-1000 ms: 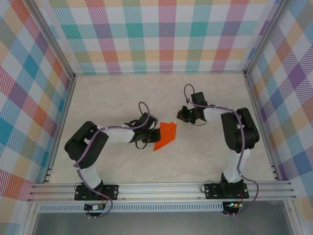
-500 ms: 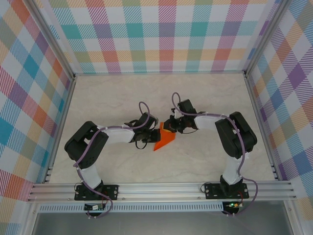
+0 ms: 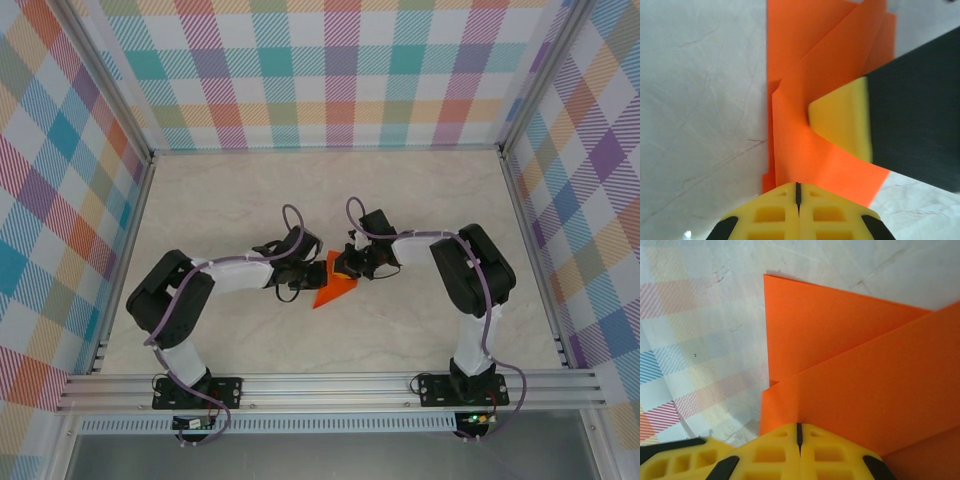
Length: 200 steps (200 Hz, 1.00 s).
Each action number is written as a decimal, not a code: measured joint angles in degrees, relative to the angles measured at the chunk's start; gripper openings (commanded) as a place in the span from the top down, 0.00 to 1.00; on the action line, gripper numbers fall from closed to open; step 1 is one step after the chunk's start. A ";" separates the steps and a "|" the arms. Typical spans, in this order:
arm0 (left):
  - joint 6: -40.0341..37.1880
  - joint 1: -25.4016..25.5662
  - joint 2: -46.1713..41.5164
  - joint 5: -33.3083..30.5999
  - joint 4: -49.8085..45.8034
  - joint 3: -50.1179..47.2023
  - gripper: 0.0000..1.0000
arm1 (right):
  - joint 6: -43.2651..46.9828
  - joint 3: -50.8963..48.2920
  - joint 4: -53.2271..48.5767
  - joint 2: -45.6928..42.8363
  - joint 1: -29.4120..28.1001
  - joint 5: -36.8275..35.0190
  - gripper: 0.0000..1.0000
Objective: Fold a paper plane with a square sheet of paper (pick it up from the middle)
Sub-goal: Fourth fold the wing at the center of the table.
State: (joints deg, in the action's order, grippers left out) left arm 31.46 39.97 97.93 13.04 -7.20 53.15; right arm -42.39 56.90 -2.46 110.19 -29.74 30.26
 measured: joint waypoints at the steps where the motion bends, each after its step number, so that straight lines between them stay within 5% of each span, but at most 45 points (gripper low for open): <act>1: 0.02 0.00 -0.11 0.02 -0.02 0.00 0.99 | 0.00 0.00 0.00 0.00 -0.02 0.00 1.00; 77: 5.05 0.00 -4.61 5.29 2.89 -0.13 1.00 | -0.02 0.09 -0.17 0.00 -0.02 -0.20 1.00; 200: 7.85 0.00 0.98 7.37 4.57 -3.30 1.00 | -0.04 0.55 -0.85 0.28 -0.07 -0.17 1.00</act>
State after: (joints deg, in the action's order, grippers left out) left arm 39.31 39.97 98.91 20.40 -2.63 49.84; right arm -42.44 57.45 -3.31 110.48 -29.80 30.09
